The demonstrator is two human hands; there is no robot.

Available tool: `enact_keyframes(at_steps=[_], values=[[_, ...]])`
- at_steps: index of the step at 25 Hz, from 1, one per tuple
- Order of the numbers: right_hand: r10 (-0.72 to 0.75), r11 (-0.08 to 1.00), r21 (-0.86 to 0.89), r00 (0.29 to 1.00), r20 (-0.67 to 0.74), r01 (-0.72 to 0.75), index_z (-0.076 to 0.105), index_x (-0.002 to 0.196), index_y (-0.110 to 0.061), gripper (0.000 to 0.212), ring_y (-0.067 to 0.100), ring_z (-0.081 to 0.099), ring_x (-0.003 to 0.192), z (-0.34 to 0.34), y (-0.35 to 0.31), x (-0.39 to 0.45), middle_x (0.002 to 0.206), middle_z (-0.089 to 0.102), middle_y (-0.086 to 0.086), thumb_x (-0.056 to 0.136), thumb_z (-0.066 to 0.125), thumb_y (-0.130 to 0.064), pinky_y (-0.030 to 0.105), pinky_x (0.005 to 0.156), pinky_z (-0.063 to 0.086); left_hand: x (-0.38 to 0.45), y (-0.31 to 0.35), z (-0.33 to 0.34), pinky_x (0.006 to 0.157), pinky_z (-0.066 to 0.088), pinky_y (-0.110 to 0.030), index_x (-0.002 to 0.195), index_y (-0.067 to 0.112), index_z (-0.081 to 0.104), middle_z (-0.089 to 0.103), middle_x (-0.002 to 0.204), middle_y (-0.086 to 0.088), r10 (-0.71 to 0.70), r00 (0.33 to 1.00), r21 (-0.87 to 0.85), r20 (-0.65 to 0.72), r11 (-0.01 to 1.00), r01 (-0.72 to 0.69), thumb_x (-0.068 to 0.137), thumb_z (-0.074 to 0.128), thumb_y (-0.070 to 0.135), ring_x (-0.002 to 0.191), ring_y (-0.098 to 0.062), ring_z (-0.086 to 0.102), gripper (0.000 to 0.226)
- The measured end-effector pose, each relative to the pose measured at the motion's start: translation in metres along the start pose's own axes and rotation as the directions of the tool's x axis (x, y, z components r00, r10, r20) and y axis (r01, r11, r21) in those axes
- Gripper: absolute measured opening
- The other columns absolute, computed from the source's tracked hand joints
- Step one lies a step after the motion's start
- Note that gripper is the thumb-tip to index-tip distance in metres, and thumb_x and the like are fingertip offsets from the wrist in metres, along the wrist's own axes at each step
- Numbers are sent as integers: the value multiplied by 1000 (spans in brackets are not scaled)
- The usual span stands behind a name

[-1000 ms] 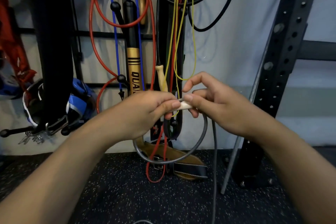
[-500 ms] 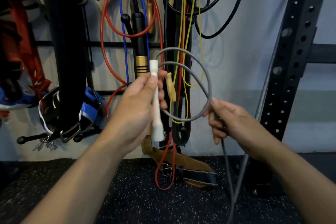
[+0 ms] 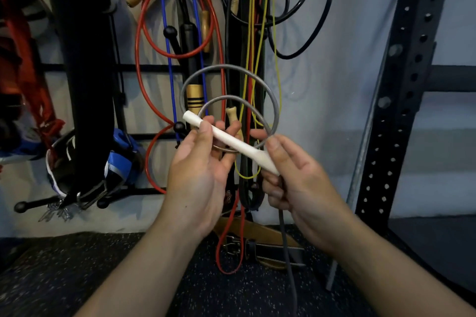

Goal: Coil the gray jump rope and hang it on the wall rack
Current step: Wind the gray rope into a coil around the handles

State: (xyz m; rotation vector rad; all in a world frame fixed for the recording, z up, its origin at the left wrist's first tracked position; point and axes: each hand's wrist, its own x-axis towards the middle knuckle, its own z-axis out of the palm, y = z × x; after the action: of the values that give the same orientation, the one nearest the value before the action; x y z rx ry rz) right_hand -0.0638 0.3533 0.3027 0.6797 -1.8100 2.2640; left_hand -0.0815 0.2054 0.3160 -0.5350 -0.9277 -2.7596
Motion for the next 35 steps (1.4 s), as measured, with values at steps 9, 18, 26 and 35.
enact_keyframes(at_steps=[9, 18, 26, 35], values=[[4, 979, -196, 971, -239, -52, 69, 83, -14, 32, 7, 30, 41, -19, -24, 6, 50, 37, -10, 100, 59, -40, 18, 36, 25, 0, 2, -11, 82, 65, -42, 127, 9, 53, 83, 104, -17, -107, 994, 232, 22, 968, 99, 93, 61, -5, 101, -29, 80, 38], [-35, 617, -765, 978, 205, 183, 68, 82, -5, 39, 0, 39, 43, -22, -52, 3, 50, 46, -15, 91, 64, -43, 14, 46, 32, 3, 49, 8, 87, 40, -1, 139, 58, 44, 64, 127, 37, -236, 820, 840, 521, -27, -542, 62, 83, 70, 119, 22, 53, 87], [-58, 671, -702, 961, 270, 238, 44, 102, -22, 51, 25, 47, 49, -17, -49, 2, 70, 71, 18, 79, 55, -67, 40, 50, 39, -5, 27, 12, 67, 57, -25, 90, 41, 78, 79, 80, 18, -341, 826, 893, 449, 158, -421, 70, 82, 55, 77, 0, 72, 25], [43, 887, -460, 999, 8, -34, 72, 93, -10, 61, 18, 40, 43, -56, -34, 4, 59, 42, 2, 93, 49, -67, 37, 52, 47, 16, 45, -9, 31, 30, -10, 111, 10, 73, 81, 87, 10, -31, 970, 490, 242, 867, -94, 92, 69, 35, 33, 0, 37, 32]])
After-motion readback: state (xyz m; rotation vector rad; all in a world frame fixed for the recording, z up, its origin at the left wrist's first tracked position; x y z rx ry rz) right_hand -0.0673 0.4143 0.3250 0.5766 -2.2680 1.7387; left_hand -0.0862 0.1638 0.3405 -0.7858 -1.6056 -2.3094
